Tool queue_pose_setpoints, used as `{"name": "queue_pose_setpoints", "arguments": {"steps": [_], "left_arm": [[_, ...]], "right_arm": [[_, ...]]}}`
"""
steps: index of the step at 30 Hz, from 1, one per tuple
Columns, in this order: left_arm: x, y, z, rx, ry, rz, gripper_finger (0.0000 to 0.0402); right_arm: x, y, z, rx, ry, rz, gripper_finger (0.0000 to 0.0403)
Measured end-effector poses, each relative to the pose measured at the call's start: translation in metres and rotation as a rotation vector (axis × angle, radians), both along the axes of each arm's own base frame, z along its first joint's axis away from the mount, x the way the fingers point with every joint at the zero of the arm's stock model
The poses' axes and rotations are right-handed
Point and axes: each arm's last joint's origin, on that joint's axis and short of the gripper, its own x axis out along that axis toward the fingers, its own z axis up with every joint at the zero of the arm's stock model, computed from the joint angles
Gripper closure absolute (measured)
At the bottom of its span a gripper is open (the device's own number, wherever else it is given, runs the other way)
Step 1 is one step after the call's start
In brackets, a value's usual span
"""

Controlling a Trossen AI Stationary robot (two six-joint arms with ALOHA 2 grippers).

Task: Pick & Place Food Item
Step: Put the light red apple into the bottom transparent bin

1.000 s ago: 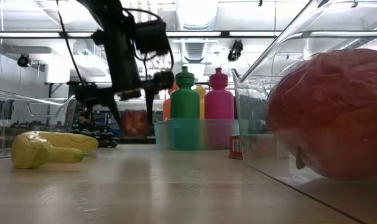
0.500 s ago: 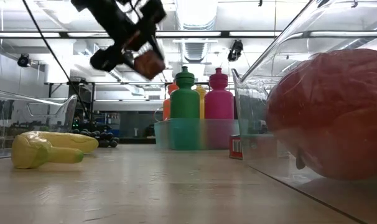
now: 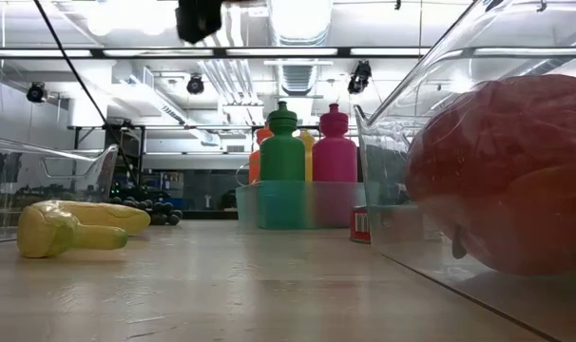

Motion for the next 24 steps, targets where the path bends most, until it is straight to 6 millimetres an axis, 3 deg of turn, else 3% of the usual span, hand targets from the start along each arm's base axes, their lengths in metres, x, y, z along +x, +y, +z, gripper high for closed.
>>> {"name": "queue_pose_setpoints", "arguments": {"steps": [5,12,19,24], "left_arm": [[0.004,-0.032,0.003,0.091,-0.138,-0.146,0.0163],[0.027,-0.056,-0.005,0.191,-0.324,-0.193,0.0163],[0.072,-0.078,-0.047,0.211,-0.532,-0.199,0.0163],[0.093,-0.087,-0.088,0.188,-0.551,-0.192,0.0163]], "right_arm": [[0.000,0.000,0.000,0.000,0.000,0.000,0.0203],[0.000,0.000,0.000,0.000,0.000,0.000,0.0203],[0.000,0.000,0.000,0.000,0.000,-0.001,0.0203],[0.000,0.000,0.000,0.000,0.000,-0.001,0.0203]]}}
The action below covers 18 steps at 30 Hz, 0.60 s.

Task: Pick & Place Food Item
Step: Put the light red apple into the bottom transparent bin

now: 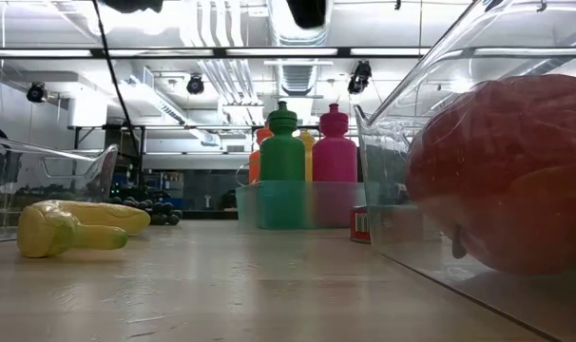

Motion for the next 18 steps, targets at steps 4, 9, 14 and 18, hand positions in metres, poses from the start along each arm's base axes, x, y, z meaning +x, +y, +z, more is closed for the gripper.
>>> {"name": "queue_pose_setpoints", "arguments": {"steps": [4,9,14,18], "left_arm": [[0.008,-0.003,-0.028,0.005,0.062,0.000,0.0163],[0.023,-0.007,-0.046,0.032,0.084,0.027,0.0163],[0.035,-0.007,-0.066,0.087,0.150,0.083,0.0163],[0.039,-0.002,-0.073,0.086,0.171,0.099,0.0163]], "right_arm": [[0.000,0.000,0.000,0.000,0.000,0.000,0.0203],[0.000,0.000,0.000,0.000,0.000,0.000,0.0203],[0.000,0.000,0.000,0.000,0.000,0.001,0.0203],[0.000,0.000,0.000,0.000,0.000,0.001,0.0203]]}}
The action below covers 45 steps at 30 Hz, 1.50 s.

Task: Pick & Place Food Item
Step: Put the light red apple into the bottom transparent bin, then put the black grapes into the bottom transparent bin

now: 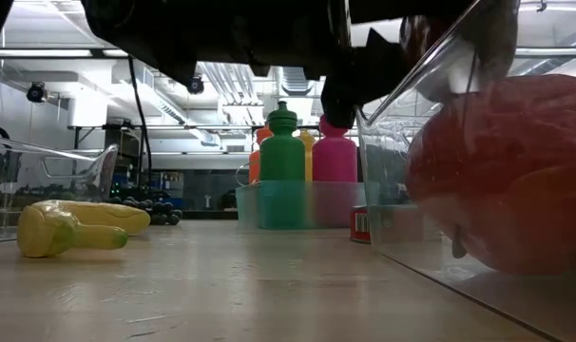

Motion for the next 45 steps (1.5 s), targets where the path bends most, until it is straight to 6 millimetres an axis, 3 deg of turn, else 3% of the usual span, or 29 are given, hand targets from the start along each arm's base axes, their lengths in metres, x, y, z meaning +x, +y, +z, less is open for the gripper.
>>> {"name": "queue_pose_setpoints", "arguments": {"steps": [10,19,24,37,41,45], "left_arm": [[0.001,0.004,0.000,-0.058,0.026,-0.033,0.0156],[0.001,0.005,0.000,-0.061,0.035,-0.043,0.0052],[0.001,0.007,-0.001,-0.059,0.041,-0.036,0.0017],[0.001,0.007,0.001,-0.059,0.042,-0.036,0.0010],[-0.003,0.008,0.011,-0.061,0.064,-0.037,0.0010],[-0.012,0.012,0.036,-0.045,0.119,-0.033,0.0010]], "right_arm": [[0.000,0.000,0.000,-0.002,0.002,0.000,0.0203],[0.000,0.000,0.000,-0.002,0.003,0.000,0.0203],[0.000,0.000,0.000,-0.002,0.003,0.000,0.0203],[0.000,0.000,0.000,-0.003,0.003,0.000,0.0203],[0.000,0.000,0.000,-0.003,0.003,-0.001,0.0203],[0.000,0.000,0.000,-0.003,0.003,-0.001,0.0203]]}}
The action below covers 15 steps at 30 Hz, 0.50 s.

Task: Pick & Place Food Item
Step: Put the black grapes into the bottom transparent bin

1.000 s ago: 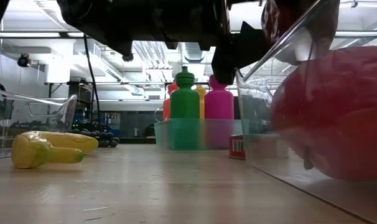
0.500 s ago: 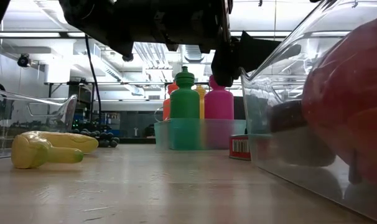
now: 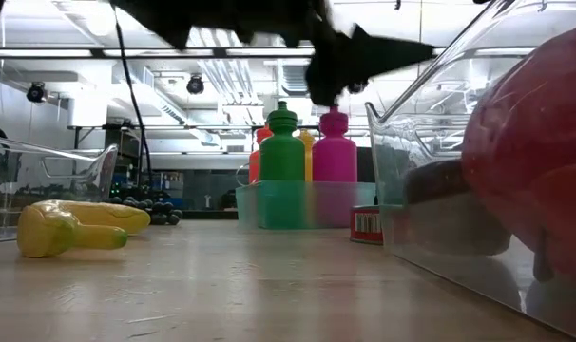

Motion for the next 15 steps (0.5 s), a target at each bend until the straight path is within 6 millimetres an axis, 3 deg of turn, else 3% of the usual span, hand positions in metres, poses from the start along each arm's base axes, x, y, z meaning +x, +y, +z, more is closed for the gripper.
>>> {"name": "queue_pose_setpoints", "arguments": {"steps": [7,15], "left_arm": [[-0.037,0.013,0.047,0.056,0.210,0.032,0.0010],[-0.099,0.038,0.096,-0.014,0.431,0.312,0.0011]], "right_arm": [[0.000,0.000,0.000,-0.002,0.003,0.000,0.0203],[0.000,0.000,-0.001,-0.006,0.007,0.000,0.0203]]}}
